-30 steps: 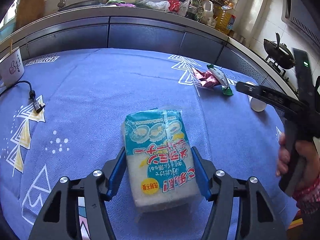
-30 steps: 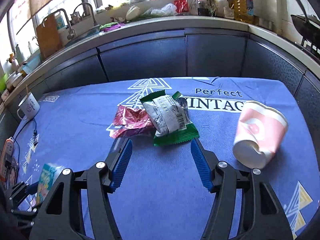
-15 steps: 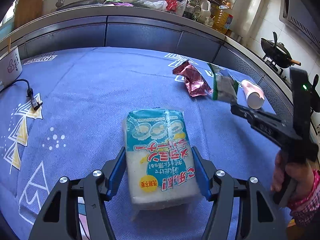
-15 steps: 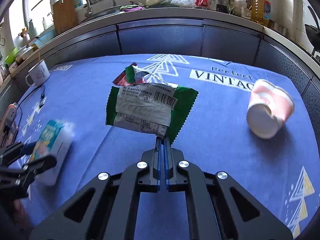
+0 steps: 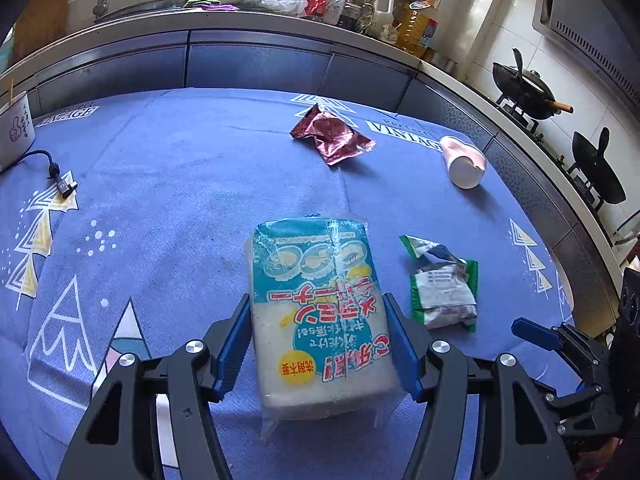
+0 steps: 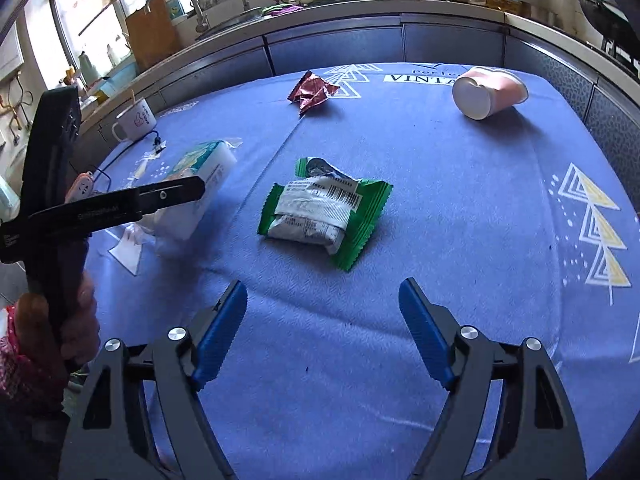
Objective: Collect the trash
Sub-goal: 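Grasp the green-white snack bag with right while left holds the tissue pack, then carry the tissue pack and snack bag toward the beige bin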
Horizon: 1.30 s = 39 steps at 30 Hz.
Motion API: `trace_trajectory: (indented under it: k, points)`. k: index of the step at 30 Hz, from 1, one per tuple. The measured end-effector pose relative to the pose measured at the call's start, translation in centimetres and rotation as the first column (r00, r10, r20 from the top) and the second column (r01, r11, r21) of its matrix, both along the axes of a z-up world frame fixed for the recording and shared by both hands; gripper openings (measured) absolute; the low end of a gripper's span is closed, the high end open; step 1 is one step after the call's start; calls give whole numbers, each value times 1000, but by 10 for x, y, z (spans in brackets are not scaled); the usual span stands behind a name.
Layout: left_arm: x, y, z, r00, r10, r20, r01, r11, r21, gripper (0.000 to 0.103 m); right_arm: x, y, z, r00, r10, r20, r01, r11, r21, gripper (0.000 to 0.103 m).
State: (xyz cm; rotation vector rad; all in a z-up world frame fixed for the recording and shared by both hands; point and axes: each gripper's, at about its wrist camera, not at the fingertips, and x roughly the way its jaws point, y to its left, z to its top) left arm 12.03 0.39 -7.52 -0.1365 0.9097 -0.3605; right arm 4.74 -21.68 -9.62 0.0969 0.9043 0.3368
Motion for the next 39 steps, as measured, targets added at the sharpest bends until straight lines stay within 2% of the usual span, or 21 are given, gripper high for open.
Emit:
trace_trajectory:
  k: [1, 3, 5, 9, 11, 12, 16, 17, 18, 19, 21, 23, 28, 34, 39]
  points:
    - [-3, -2, 2, 1000, -8, 4, 8, 1000, 0, 63, -3, -6, 1, 1000, -6, 2, 6, 999, 41, 75]
    - [-10, -9, 7, 999, -33, 12, 33, 999, -7, 63, -2, -21, 2, 999, -41, -2, 41, 994, 104, 61]
    - [-14, -18, 10, 998, -55, 17, 55, 998, -5, 63, 8, -38, -1, 997, -73, -16, 75, 978, 195, 57]
    - [-18, -31, 11, 996, -87, 11, 87, 996, -8, 63, 41, -67, -22, 991, -110, -81, 133, 916, 378, 52]
    - [-17, -38, 9, 995, -101, -3, 101, 995, -10, 63, 58, -74, -31, 987, -119, -107, 155, 879, 451, 46]
    - [-17, -41, 7, 994, -107, -11, 107, 994, -11, 63, 65, -75, -33, 988, -118, -103, 153, 873, 464, 45]
    - [-14, -53, -4, 991, -129, -42, 129, 992, 4, 63, 80, -58, -33, 995, -69, -70, 93, 891, 445, 45]
    - [-14, -54, -7, 990, -131, -47, 131, 991, 11, 63, 82, -52, -34, 996, -49, -69, 75, 894, 442, 38]
    - [-13, -56, -9, 990, -131, -54, 132, 991, 20, 63, 83, -45, -36, 997, -16, -82, 52, 890, 452, 25]
    - [-12, -57, -13, 989, -131, -66, 133, 991, 28, 63, 83, -40, -40, 995, 6, -97, 40, 884, 466, 24]
    - [-11, -56, -17, 989, -129, -71, 131, 991, 24, 63, 78, -36, -42, 996, 8, -94, 39, 873, 486, 15]
    - [-11, -54, -17, 989, -131, -69, 133, 991, 25, 63, 70, -38, -39, 996, 1, -89, 46, 849, 526, 11]
    - [-13, -51, -12, 988, -134, -70, 135, 991, 11, 62, 36, -55, -15, 997, -68, -33, 75, 840, 538, 9]
    - [-29, -54, 6, 988, -153, -9, 154, 988, 27, 62, -23, -67, 20, 982, -170, 83, 121, 902, 415, 9]
    - [-47, -72, 23, 979, -195, 53, 190, 978, 82, 62, -63, -79, 32, 954, -270, 128, 209, 909, 360, 9]
